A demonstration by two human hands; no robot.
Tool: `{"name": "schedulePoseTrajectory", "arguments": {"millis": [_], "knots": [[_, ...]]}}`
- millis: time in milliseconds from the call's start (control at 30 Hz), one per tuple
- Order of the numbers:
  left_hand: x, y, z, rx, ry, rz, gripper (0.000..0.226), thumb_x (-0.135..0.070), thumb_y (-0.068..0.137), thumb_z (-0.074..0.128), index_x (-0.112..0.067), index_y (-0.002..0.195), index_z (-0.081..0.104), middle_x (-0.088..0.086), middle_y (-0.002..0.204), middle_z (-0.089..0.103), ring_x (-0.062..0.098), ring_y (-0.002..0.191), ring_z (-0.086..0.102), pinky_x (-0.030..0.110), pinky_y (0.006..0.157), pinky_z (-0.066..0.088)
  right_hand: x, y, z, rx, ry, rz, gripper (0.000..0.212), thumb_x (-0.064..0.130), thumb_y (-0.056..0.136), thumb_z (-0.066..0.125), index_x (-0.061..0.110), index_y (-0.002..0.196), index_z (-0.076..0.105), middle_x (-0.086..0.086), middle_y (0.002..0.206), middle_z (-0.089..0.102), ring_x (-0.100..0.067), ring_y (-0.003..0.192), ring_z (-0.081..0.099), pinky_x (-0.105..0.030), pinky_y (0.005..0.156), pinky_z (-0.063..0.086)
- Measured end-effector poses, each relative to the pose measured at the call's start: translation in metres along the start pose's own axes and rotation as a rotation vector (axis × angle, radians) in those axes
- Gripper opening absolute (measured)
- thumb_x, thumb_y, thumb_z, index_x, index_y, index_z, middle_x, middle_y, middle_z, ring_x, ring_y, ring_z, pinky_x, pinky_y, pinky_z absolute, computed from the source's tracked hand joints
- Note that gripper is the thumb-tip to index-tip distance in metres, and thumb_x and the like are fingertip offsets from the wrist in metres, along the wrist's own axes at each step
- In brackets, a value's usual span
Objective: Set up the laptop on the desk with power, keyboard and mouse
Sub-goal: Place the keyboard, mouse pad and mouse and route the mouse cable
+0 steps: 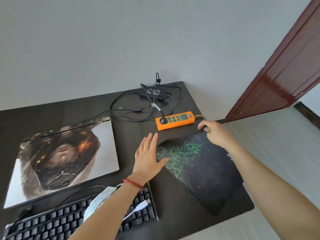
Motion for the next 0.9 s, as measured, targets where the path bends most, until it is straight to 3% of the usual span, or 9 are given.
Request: {"name": "schedulePoseTrajectory", "arguments": {"millis": [100,167,233,300,367,500,567,667,900], "knots": [[-0.023,0.02,0.027,0.153,-0.241,-0.089,0.084,-0.044,0.08,0.062,-0.03,0.145,0.011,-0.004,0.146,0.033,0.022,0.132,0.037,0.046,0.106,0.036,0.007,0.021,0.026,0.244,-0.176,-0.088,0.03,0.009,0.093,0.041,0.025,0.111,0.059,-0.009,0.12,0.061,-0.032,0.106,0.055,-0.038,0.083,0.044],[-0.022,0.021,0.047,0.226,-0.295,-0.185,0.065,-0.039,0.083,0.061,-0.027,0.139,0.03,-0.003,0.121,0.058,0.023,0.108,0.058,0.038,0.09,0.048,0.016,0.024,0.051,0.311,-0.231,-0.157,0.03,0.013,0.093,0.042,0.027,0.116,0.057,-0.008,0.12,0.062,-0.032,0.107,0.056,-0.036,0.079,0.042],[-0.011,0.023,0.058,0.189,-0.267,-0.281,0.027,-0.033,0.085,0.058,-0.023,0.11,0.053,-0.004,0.085,0.062,0.021,0.087,0.06,0.034,0.075,0.05,0.016,0.027,0.073,0.297,-0.178,-0.173,0.027,0.017,0.094,0.043,0.025,0.116,0.056,-0.007,0.118,0.063,-0.032,0.105,0.057,-0.036,0.08,0.042],[0.004,0.021,0.064,0.138,-0.236,-0.372,0.011,-0.028,0.088,0.054,-0.019,0.082,0.052,-0.003,0.072,0.059,0.026,0.082,0.06,0.034,0.071,0.049,0.012,0.027,0.088,0.23,-0.098,-0.152,0.023,0.02,0.094,0.045,0.021,0.114,0.056,-0.005,0.114,0.065,-0.031,0.104,0.058,-0.037,0.081,0.042],[0.016,0.024,0.066,0.092,-0.196,-0.438,0.014,-0.023,0.091,0.05,-0.015,0.08,0.052,0.006,0.082,0.066,0.031,0.086,0.061,0.036,0.071,0.049,0.01,0.028,0.094,0.136,-0.064,-0.175,0.025,0.023,0.093,0.048,0.019,0.116,0.056,-0.004,0.115,0.066,-0.028,0.105,0.057,-0.037,0.086,0.039],[0.032,0.04,0.069,0.082,-0.049,-0.48,0.019,-0.016,0.093,0.043,-0.01,0.105,0.056,0.013,0.099,0.066,0.035,0.093,0.06,0.038,0.074,0.048,-0.011,0.03,0.094,-0.032,-0.202,-0.204,0.047,0.027,0.091,0.051,0.024,0.136,0.038,-0.003,0.137,0.049,-0.021,0.131,0.037,-0.048,0.109,0.02],[0.043,0.044,0.07,0.11,0.02,-0.501,0.024,-0.015,0.094,0.041,-0.011,0.113,0.055,0.015,0.103,0.065,0.035,0.095,0.06,0.039,0.076,0.049,-0.047,0.029,0.098,0.017,-0.283,-0.064,0.058,0.031,0.091,0.049,0.027,0.143,0.022,-0.006,0.152,0.027,-0.026,0.142,0.015,-0.063,0.109,0.011],[0.066,0.042,0.068,0.146,0.09,-0.565,0.031,-0.016,0.094,0.042,-0.012,0.123,0.051,0.016,0.112,0.064,0.034,0.102,0.059,0.039,0.079,0.048,-0.1,0.012,0.117,0.166,-0.347,0.105,0.061,0.046,0.092,0.038,0.034,0.145,0.009,-0.007,0.157,0.006,-0.034,0.143,-0.002,-0.071,0.104,0.008],[0.075,0.038,0.063,0.042,0.052,-0.652,0.024,-0.018,0.093,0.045,-0.008,0.115,0.047,0.019,0.108,0.06,0.036,0.099,0.056,0.043,0.085,0.046,-0.109,-0.017,0.136,0.15,-0.47,0.067,0.063,0.055,0.089,0.03,0.035,0.144,0.008,-0.008,0.157,0.007,-0.038,0.142,0.004,-0.068,0.105,0.015]]}}
Point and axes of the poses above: each hand's wrist, its own y-axis towards the middle knuckle, its own z-axis out of the palm, x = y × z, the point moved 9 cm from there along y, towards the middle knuckle
